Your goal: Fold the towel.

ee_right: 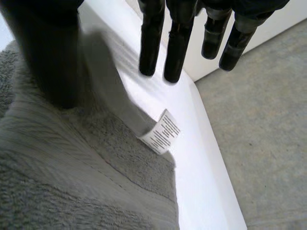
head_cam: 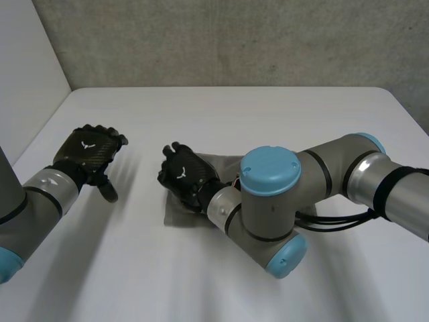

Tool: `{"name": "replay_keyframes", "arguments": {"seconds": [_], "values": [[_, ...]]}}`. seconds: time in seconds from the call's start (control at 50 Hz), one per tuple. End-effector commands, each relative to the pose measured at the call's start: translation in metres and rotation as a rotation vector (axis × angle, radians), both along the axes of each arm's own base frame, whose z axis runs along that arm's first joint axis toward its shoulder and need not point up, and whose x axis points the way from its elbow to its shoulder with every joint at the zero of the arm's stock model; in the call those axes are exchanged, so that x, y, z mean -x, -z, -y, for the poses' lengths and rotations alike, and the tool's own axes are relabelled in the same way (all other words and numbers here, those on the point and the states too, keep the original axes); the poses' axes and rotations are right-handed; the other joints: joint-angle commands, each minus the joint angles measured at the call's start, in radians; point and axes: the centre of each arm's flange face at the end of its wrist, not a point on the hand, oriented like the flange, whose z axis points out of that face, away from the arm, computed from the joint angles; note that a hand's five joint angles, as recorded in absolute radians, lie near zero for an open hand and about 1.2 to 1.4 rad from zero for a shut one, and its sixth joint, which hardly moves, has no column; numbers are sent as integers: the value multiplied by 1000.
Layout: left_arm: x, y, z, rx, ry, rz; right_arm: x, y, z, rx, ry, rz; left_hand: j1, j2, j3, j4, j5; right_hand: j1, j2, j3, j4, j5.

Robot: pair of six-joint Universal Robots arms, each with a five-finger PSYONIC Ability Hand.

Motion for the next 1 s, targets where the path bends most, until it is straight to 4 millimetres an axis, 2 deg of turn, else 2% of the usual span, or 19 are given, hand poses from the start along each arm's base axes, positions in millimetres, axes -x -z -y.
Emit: {"name": "replay_keyframes", "arguments": {"seconds": [0.02, 0.04, 0.06, 0.1, 0.12, 0.18, 0.2, 0.22, 0.26, 0.28, 0.32, 0.34, 0.4, 0.42, 0.44, 0.54, 0.72, 0.78, 1.0], "values": [[3, -4, -1, 14, 10, -4, 10, -54, 15, -34, 119, 158, -93, -60, -40, -47, -49, -604, -649, 5, -47, -455], [5, -6, -1, 20, 15, -5, 18, -70, 23, -61, 157, 217, -93, -60, -40, -47, -49, -604, -649, 5, -47, -455], [5, -6, -1, 20, 15, -5, 18, -70, 23, -61, 157, 217, -93, -60, -40, -47, -49, -604, -649, 5, -47, -455], [8, -10, -2, 34, 26, -10, 39, -96, 45, -97, 231, 309, -93, -60, -40, -47, -49, -604, -649, 5, -47, -455], [8, -10, -2, 34, 27, -10, 39, -96, 45, -97, 232, 309, -93, -60, -40, -47, -49, -604, -649, 5, -47, -455], [18, -15, -6, 55, 59, -14, 64, -107, 64, -132, 309, 344, -93, -60, -40, -47, -49, -604, -649, 5, -47, -455], [24, -17, -9, 63, 76, -16, 78, -105, 72, -156, 353, 337, -93, -60, -40, -47, -49, -604, -649, 5, -47, -455], [24, -17, -9, 63, 76, -16, 78, -105, 72, -156, 353, 337, -93, -60, -40, -47, -49, -604, -649, 5, -47, -455], [35, -21, -14, 82, 93, -17, 105, -101, 79, -220, 429, 315, -93, -60, -40, -47, -49, -604, -649, 5, -47, -455], [35, -22, -14, 82, 93, -17, 105, -101, 79, -220, 429, 315, -93, -60, -40, -47, -49, -604, -649, 5, -47, -455], [44, -25, -17, 96, 106, -17, 131, -96, 82, -298, 508, 307, -93, -60, -40, -47, -49, -604, -649, 5, -47, -455], [44, -25, -17, 96, 106, -17, 132, -96, 82, -298, 509, 307, -93, -60, -40, -47, -49, -604, -649, 5, -47, -455], [53, -27, -22, 107, 128, -20, 160, -83, 86, -394, 592, 310, -93, -60, -40, -47, -49, -604, -649, 5, -47, -455], [59, -25, -24, 104, 143, -20, 172, -75, 84, -438, 623, 309, -93, -60, -40, -47, -49, -592, -637, 5, -47, -455], [59, -25, -24, 104, 143, -20, 172, -75, 84, -438, 624, 309, -93, -60, -40, -47, -49, -592, -637, 5, -47, -455], [70, -18, -31, 90, 180, -18, 205, -51, 67, -533, 645, 290, -93, -60, -40, -47, -49, -519, -564, 5, -47, -455], [80, -10, -32, 57, 180, -42, 218, -22, 57, -568, 662, 279, -93, -60, -40, -47, -49, -428, -473, 5, -47, -454], [84, -5, -32, 30, 180, -68, 220, -12, 54, -568, 665, 281, -93, -60, -40, -47, -49, -334, -379, 5, -47, -360], [97, 28, -35, -90, 183, -110, 215, 6, 58, -556, 648, 276, -90, -57, -40, -47, -49, -181, -226, 5, -47, -207]]}}
